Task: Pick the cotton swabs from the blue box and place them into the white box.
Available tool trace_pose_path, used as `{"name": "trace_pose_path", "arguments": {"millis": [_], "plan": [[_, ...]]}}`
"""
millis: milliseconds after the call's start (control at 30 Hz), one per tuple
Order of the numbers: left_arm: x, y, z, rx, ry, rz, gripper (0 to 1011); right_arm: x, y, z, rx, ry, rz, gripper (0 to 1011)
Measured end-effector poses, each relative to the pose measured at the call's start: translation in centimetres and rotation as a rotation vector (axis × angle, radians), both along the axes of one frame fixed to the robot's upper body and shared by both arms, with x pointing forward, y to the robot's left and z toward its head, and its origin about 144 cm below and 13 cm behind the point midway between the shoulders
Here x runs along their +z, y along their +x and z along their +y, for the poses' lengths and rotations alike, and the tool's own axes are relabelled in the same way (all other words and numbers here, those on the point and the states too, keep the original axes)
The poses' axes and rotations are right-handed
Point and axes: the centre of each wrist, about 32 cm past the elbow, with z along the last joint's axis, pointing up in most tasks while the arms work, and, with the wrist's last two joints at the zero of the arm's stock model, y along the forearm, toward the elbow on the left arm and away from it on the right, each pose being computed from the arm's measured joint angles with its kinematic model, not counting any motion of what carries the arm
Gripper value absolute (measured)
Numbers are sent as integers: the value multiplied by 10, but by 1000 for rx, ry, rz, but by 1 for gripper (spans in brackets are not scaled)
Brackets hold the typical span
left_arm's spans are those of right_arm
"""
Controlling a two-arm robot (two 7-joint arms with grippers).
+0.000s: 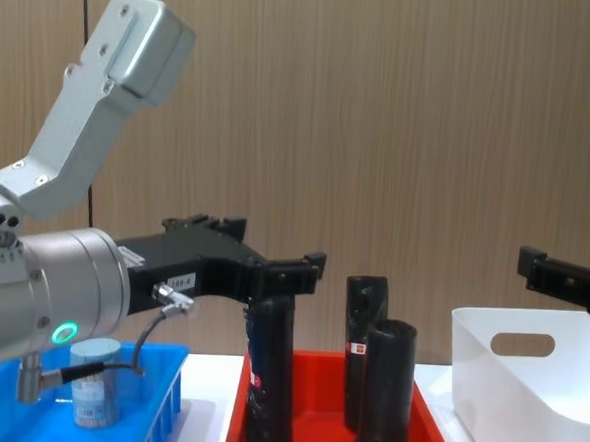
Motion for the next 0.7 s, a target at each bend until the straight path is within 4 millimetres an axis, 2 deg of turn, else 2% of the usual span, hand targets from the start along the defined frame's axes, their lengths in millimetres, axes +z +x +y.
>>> {"name": "trace_pose_path", "arguments": {"millis": [700], "plan": [[1,-21,-21,191,4,-104,1004,0,0,0,1,-1,0,1002]]}}
